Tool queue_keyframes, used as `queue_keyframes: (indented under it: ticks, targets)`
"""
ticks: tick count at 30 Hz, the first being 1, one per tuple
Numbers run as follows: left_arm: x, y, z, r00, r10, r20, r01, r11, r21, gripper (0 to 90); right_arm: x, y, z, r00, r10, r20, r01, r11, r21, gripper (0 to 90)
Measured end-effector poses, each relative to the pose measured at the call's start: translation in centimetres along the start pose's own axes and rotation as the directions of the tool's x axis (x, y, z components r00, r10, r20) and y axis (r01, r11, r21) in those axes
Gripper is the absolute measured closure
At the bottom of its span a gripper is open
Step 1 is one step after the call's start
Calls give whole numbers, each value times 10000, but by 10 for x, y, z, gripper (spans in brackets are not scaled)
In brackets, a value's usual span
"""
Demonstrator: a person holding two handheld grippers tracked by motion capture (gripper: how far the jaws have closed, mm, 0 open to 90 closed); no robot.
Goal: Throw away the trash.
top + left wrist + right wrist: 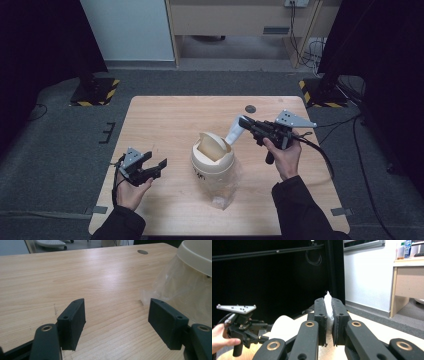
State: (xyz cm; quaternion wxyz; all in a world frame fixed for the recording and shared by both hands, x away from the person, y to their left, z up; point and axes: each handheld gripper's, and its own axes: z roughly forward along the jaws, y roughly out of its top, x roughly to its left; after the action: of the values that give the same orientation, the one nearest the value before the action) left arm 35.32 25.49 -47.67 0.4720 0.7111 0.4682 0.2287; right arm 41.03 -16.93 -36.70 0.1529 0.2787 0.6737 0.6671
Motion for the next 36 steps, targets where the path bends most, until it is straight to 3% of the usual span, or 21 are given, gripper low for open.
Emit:
queue_keyframes:
  ticks: [9,19,25,28,31,36]
  targets:
    - [-1,0,1,10000,1,68,-1,10000,-14,291,3,-11,12,10000,10,-73,-7,9990,444,843]
    - [-2,0,2,9999,9,105,-9,10000,8,291,7,-25,24,9999,115,-118,-97,9903,1389,843]
    - [-1,1,1,9999,-29,97,29,10000,-51,290,9,-32,30,9989,461,-62,-436,9744,2206,835]
    - [-1,1,1,9999,-54,87,55,10000,-74,288,9,-36,33,9973,724,-106,-673,9641,2570,771]
    - [0,0,1,9999,-64,93,65,10000,-66,288,9,-36,34,9970,770,-37,-736,9643,2545,711]
    - [1,0,1,9999,-97,84,98,9999,-56,285,5,-25,28,9955,930,197,-950,9778,1867,632]
